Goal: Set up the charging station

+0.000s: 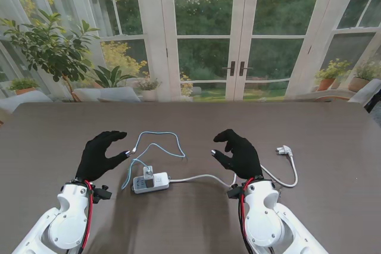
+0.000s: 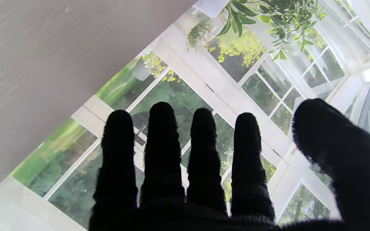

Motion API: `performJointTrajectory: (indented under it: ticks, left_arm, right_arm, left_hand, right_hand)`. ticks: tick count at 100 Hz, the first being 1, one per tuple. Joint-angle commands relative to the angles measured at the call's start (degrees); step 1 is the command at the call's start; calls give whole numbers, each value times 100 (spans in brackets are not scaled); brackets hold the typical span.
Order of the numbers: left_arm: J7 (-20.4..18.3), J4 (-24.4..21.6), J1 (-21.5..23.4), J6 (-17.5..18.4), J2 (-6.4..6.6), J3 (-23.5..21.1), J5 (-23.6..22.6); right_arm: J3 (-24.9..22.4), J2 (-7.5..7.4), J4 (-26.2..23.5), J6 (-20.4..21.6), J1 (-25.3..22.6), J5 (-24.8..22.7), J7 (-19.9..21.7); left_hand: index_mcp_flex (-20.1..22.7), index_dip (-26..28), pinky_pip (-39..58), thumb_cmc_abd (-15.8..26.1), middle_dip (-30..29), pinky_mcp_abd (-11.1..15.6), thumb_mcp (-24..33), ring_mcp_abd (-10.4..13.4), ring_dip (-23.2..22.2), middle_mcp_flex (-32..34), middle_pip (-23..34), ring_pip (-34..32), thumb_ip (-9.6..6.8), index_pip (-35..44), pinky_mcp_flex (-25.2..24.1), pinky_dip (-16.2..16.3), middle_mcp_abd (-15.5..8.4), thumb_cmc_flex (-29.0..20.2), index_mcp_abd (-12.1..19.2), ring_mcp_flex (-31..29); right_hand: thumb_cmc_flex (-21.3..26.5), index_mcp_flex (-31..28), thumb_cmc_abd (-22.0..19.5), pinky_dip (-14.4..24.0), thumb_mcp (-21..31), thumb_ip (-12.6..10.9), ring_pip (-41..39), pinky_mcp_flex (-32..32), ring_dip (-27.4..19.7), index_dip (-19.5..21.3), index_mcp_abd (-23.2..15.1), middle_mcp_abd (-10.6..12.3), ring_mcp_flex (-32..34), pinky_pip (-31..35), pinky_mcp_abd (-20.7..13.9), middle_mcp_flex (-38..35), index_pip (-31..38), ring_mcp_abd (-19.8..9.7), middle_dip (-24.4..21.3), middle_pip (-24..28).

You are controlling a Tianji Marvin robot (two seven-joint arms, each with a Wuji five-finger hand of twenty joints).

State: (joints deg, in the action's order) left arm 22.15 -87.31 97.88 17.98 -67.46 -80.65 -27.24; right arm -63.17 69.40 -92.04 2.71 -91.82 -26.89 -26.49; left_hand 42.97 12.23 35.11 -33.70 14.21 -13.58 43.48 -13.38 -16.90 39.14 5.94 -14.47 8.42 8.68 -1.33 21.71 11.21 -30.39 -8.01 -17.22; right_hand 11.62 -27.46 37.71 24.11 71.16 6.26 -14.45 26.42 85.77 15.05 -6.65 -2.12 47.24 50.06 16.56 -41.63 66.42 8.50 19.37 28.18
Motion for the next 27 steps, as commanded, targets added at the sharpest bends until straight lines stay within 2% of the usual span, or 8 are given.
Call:
performJointTrajectory:
  ticks: [1, 8, 27]
  left_arm:
    - [-19, -89, 68, -21, -55, -2, -42]
    - [28, -116, 97, -34, -66, -13, -43]
    - [62, -174, 147, -65, -75, -36, -36]
  right_arm:
    - [-35, 24, 43, 47, -117, -115, 60]
    - [-128, -9, -34, 57, -182, -137, 157]
    - [-219, -2, -113, 86, -252, -150, 92]
  left_hand:
    - [-99, -15, -164, -30, -74, 221, -128, 93, 84, -191, -39, 138, -12, -71, -111, -55, -81, -37, -16, 105]
    - [-97, -15, -188, -34, -74, 211, -129, 95, 86, -183, -37, 138, -9, -71, -116, -59, -96, -25, -19, 102]
    - [-100, -16, -227, -43, -71, 197, -125, 81, 84, -173, -36, 135, -8, -76, -121, -58, -84, -27, -44, 91]
  right_hand:
    - [-125, 61, 161, -35, -35, 105, 95, -13, -6738, 12, -135, 177, -106, -186, 93, 128, -2574, -57, -75, 57]
    - [-157, 97, 92, -21, -69, 110, 110, -29, -6749, 2, -145, 188, -137, -245, 66, 171, -2598, -76, -83, 34]
    - [-143, 0, 143, 25, -77, 104, 95, -46, -6746, 0, -147, 191, -122, -337, 95, 114, -2589, -62, -80, 38]
